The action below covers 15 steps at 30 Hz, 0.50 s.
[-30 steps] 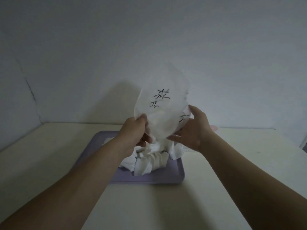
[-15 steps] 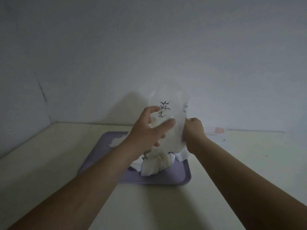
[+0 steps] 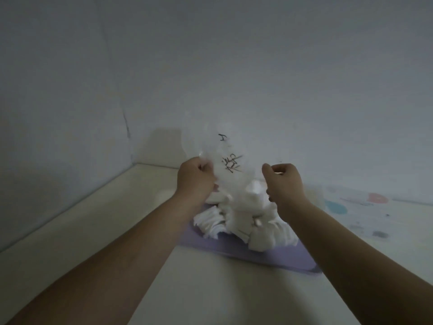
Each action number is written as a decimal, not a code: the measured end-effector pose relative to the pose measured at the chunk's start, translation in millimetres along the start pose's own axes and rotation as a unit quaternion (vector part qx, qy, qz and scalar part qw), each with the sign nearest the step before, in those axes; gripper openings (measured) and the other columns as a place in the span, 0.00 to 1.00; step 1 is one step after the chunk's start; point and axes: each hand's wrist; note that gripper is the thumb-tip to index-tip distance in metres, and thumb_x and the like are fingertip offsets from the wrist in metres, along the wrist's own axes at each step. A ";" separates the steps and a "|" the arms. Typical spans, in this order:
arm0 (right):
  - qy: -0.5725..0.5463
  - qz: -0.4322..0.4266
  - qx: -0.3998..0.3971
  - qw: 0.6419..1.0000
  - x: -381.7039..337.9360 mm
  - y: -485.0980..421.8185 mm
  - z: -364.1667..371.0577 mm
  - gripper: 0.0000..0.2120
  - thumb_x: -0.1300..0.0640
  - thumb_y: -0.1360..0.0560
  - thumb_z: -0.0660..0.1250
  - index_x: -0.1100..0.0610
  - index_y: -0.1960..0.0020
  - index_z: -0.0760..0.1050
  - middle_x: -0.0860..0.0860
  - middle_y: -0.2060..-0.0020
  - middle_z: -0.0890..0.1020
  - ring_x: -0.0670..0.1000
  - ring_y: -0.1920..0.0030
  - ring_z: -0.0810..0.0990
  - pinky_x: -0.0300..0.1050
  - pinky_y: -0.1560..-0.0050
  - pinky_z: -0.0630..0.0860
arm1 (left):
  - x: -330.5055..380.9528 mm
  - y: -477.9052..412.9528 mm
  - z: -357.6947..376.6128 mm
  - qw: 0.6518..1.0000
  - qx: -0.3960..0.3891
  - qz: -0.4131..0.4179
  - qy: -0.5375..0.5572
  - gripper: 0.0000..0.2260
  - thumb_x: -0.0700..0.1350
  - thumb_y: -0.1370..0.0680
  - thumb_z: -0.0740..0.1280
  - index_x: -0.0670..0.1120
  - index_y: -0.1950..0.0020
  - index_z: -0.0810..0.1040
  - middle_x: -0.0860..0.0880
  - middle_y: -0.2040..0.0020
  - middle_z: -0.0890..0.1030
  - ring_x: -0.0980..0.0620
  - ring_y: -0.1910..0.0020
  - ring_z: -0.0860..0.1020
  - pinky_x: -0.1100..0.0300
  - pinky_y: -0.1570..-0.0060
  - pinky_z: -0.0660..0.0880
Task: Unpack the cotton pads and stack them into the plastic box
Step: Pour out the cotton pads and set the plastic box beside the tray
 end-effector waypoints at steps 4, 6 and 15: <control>0.016 -0.030 -0.102 0.994 -1.8 17.3 33.7 0.06 0.56 0.18 0.66 0.58 0.45 0.78 0.57 0.54 0.83 0.54 0.63 0.82 0.46 0.67 0.78 | -16.0 -21.7 -25.9 0.994 0.049 -0.071 0.074 0.13 0.41 0.19 0.66 0.33 0.39 0.77 0.35 0.46 0.82 0.48 0.62 0.82 0.54 0.60 0.84; 0.035 -0.055 -0.155 0.986 -2.4 24.4 44.7 0.06 0.57 0.18 0.66 0.59 0.47 0.79 0.57 0.55 0.84 0.52 0.65 0.83 0.48 0.65 0.80 | -24.5 -24.8 -36.3 0.983 -0.001 -0.156 0.101 0.31 0.44 0.25 0.71 0.37 0.25 0.67 0.34 0.38 0.78 0.43 0.55 0.81 0.52 0.56 0.80; 0.066 -0.102 -0.185 0.975 -3.1 27.4 41.7 0.05 0.58 0.19 0.67 0.57 0.50 0.81 0.55 0.58 0.86 0.51 0.65 0.84 0.50 0.62 0.82 | -14.9 0.2 -29.7 0.987 -0.081 -0.061 -0.128 0.07 0.37 0.24 0.67 0.39 0.58 0.84 0.39 0.59 0.87 0.45 0.68 0.82 0.63 0.74 0.72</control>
Point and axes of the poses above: each hand's wrist, its own y-axis away from the middle knuckle, its own z-axis out of the palm, x = y × z
